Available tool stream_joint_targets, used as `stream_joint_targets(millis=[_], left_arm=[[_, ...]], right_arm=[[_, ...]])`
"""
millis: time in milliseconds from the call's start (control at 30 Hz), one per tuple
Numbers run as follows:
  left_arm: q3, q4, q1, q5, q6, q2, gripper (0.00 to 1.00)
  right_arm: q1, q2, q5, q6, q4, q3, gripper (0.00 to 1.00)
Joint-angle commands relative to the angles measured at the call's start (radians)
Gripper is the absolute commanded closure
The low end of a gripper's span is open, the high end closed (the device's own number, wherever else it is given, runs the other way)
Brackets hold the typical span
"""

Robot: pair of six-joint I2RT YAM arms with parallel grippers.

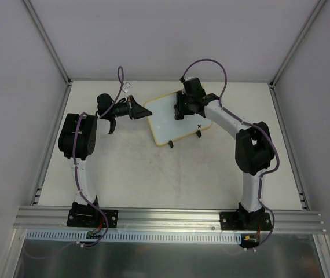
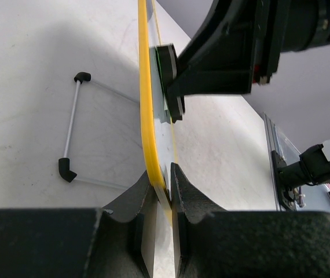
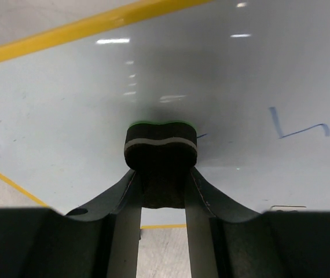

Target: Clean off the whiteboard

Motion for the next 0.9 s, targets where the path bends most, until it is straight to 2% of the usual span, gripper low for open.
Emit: stream_joint_targets(millis=[0,300,767,867], left_arm=[[-0.004,0.101,-0.017,0.086,0.087,-0.063,1.0],[-0.004,0.098,-0.017,0.086,0.09,-0.062,1.0],[-0.002,0.095,-0.017,0.087,0.09,-0.062,1.0],[-0.002,0.093,-0.017,0.086,0.09,-0.063,1.0]], right_arm=[[-0.109,-0.01,0.043,0.005,0.079,-0.006,1.0],[-0.218,-0.022,0.009,0.018,0.08,-0.05,1.0],[-0.286,-0.016,-0.003,0.045,0.082,-0.092,1.0],[-0.287,-0.017,-0.053,0.05,0.082,-0.076,1.0]])
